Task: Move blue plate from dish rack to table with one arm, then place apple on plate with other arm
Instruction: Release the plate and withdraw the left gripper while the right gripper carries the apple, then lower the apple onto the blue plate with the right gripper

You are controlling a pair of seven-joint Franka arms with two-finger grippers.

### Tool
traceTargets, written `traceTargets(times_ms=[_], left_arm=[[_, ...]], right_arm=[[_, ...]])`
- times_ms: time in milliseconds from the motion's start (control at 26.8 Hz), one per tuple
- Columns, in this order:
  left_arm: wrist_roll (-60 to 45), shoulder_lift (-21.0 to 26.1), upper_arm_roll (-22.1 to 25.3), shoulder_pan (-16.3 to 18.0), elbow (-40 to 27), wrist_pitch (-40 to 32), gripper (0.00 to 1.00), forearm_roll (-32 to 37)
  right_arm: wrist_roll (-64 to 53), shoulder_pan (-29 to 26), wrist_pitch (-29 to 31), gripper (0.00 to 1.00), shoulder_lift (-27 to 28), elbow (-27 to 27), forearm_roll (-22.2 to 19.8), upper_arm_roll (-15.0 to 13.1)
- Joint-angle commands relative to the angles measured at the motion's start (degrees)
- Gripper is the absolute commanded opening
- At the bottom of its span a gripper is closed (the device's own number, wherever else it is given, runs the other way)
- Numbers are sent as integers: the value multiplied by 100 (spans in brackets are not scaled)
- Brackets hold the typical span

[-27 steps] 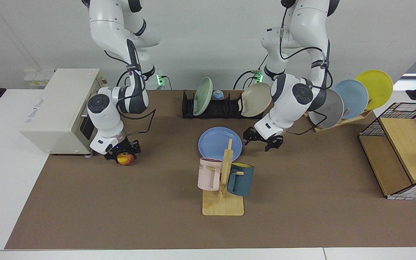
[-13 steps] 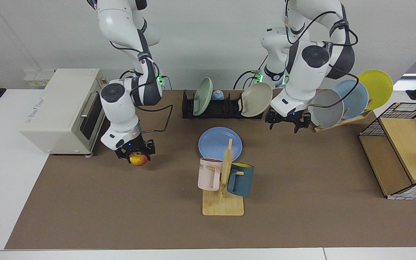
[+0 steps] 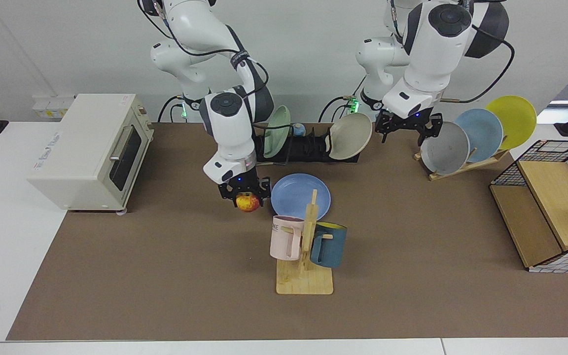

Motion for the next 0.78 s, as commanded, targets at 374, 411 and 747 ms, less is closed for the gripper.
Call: traceTargets(times_ms=[374,411,747], left_arm=[[387,-292,446,-26,224,-412,100,-409],[387,-292,455,-26,215,-404,100,-435],[369,-265,481,-17,259,-395,100,-506]], right_arm=[[1185,1042,105,0,353,87,546,-26],[1185,1138,131,0,397,70,668,-26],[1264,1376,175,0,529,-88,1126,-34]])
